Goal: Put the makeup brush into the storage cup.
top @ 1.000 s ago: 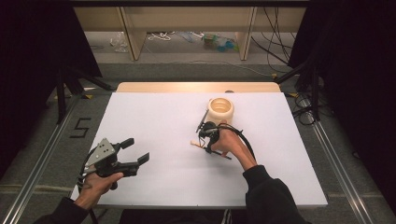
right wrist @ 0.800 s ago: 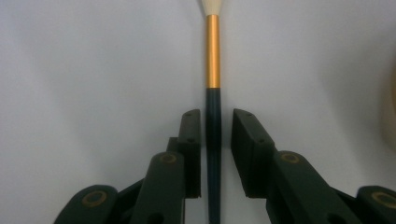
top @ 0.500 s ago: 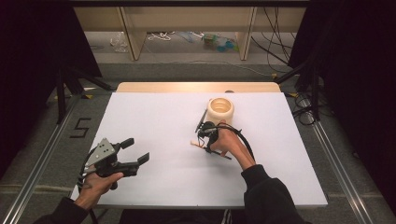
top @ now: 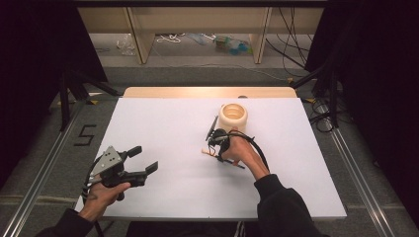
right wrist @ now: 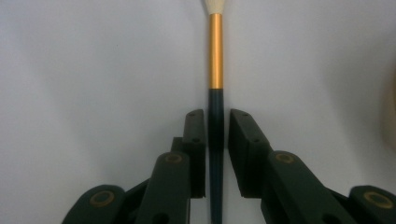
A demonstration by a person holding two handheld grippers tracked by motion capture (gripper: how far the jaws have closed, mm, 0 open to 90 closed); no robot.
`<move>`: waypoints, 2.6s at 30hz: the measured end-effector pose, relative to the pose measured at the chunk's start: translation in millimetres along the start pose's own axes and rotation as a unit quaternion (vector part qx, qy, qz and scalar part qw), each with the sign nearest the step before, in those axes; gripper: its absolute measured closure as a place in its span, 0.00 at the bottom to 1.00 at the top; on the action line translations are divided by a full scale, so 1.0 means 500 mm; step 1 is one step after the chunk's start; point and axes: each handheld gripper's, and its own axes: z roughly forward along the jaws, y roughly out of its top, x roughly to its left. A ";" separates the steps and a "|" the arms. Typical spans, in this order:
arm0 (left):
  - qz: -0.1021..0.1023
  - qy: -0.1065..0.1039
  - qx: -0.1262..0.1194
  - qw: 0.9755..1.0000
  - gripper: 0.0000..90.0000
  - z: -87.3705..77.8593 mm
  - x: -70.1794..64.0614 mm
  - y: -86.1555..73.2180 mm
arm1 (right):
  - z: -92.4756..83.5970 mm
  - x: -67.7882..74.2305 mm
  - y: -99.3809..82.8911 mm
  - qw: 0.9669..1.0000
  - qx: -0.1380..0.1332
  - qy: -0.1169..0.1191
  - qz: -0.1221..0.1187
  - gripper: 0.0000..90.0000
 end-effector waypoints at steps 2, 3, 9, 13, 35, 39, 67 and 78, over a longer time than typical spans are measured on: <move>0.000 0.000 0.000 1.000 0.17 0.000 0.000 0.000 | 0.000 0.001 0.001 1.000 0.001 -0.002 0.001 0.87; 0.000 0.000 0.000 1.000 0.17 0.000 0.000 0.000 | 0.000 0.001 0.001 1.000 0.001 -0.002 0.002 0.87; 0.000 0.000 0.000 1.000 0.17 0.000 0.000 0.000 | 0.000 0.003 0.002 1.000 0.003 -0.001 0.005 0.90; 0.000 0.000 0.001 1.000 0.17 0.000 0.000 0.000 | 0.000 0.004 0.002 1.000 0.003 -0.001 0.003 0.92; -0.001 0.000 -0.002 1.000 0.17 -0.001 0.000 0.001 | -0.006 0.005 0.001 1.000 -0.001 -0.004 -0.005 0.92; -0.001 0.000 -0.002 1.000 0.17 -0.001 0.001 0.000 | -0.021 0.003 0.000 1.000 -0.011 -0.009 -0.006 0.92; -0.001 -0.001 -0.002 1.000 0.17 0.000 0.001 0.001 | -0.143 -0.021 -0.029 0.983 -0.178 -0.034 0.007 0.92; -0.001 -0.001 -0.002 1.000 0.17 0.000 0.001 0.001 | -0.181 -0.037 -0.045 0.966 -0.253 -0.049 0.023 0.92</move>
